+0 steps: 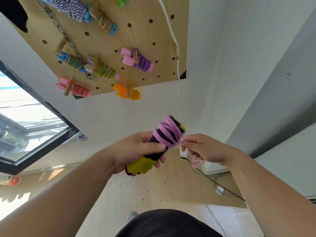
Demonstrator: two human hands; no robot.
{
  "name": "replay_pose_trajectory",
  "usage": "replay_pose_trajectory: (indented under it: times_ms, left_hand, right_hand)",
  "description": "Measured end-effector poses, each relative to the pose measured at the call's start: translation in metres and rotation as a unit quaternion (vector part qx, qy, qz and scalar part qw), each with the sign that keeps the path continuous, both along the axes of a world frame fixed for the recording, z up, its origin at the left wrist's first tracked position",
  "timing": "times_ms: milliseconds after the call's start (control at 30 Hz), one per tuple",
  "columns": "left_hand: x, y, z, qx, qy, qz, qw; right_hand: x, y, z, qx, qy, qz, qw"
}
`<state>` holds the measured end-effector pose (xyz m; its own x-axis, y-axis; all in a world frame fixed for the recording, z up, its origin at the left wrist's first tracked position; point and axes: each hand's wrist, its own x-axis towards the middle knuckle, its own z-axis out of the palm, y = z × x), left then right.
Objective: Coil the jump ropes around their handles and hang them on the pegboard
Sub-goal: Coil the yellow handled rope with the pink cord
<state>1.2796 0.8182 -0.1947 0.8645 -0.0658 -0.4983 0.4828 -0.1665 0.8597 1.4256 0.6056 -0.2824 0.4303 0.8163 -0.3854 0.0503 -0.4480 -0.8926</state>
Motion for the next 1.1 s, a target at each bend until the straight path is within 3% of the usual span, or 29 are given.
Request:
replay_pose_trajectory:
  times_ms: [100, 167, 233, 300, 367, 467, 567, 667, 767, 833, 933, 1033, 1100]
  left_hand:
    - [-0.001, -0.017, 0.0, 0.176, -0.005, -0.162, 0.971]
    - [0.0, -0.031, -0.009, 0.334, -0.032, -0.227, 0.914]
    - [0.005, -0.039, -0.022, 0.493, -0.049, -0.254, 0.83]
    - [0.016, -0.032, -0.035, 0.563, -0.024, -0.208, 0.8]
    - [0.028, -0.016, -0.046, 0.556, 0.008, -0.126, 0.821]
    - [0.04, 0.012, -0.046, 0.494, 0.022, 0.014, 0.869]
    - [0.037, 0.022, -0.032, 0.296, 0.02, 0.168, 0.94]
    - [0.027, 0.016, -0.018, 0.051, 0.013, 0.205, 0.977]
    - [0.018, 0.011, -0.015, -0.097, -0.004, 0.152, 0.984]
    - [0.015, 0.01, -0.015, -0.154, -0.014, 0.069, 0.986]
    - [0.011, 0.009, -0.01, -0.134, -0.018, -0.07, 0.988]
    - [0.01, 0.0, -0.006, 0.047, -0.01, -0.178, 0.983]
    - [0.013, -0.01, -0.016, 0.218, -0.041, -0.232, 0.947]
  right_hand:
    - [0.012, 0.011, 0.013, -0.083, -0.015, 0.091, 0.992]
    - [0.017, 0.025, 0.028, -0.137, -0.058, 0.131, 0.98]
    - [0.014, 0.044, 0.047, -0.174, -0.16, 0.156, 0.959]
    - [0.003, 0.063, 0.064, -0.179, -0.268, 0.181, 0.929]
    - [-0.018, 0.075, 0.072, -0.169, -0.352, 0.178, 0.903]
    - [-0.047, 0.067, 0.068, -0.116, -0.388, 0.105, 0.908]
    - [-0.051, 0.048, 0.053, -0.054, -0.365, 0.054, 0.928]
    - [-0.04, 0.029, 0.027, 0.01, -0.226, 0.003, 0.974]
    - [-0.03, 0.014, 0.007, 0.097, -0.015, -0.038, 0.994]
    - [-0.022, 0.008, 0.003, 0.116, 0.07, -0.019, 0.991]
    - [-0.005, 0.001, 0.01, 0.064, 0.049, 0.035, 0.996]
    - [0.013, 0.001, 0.025, -0.028, -0.029, 0.073, 0.997]
    - [0.02, 0.014, 0.037, -0.08, -0.124, 0.101, 0.984]
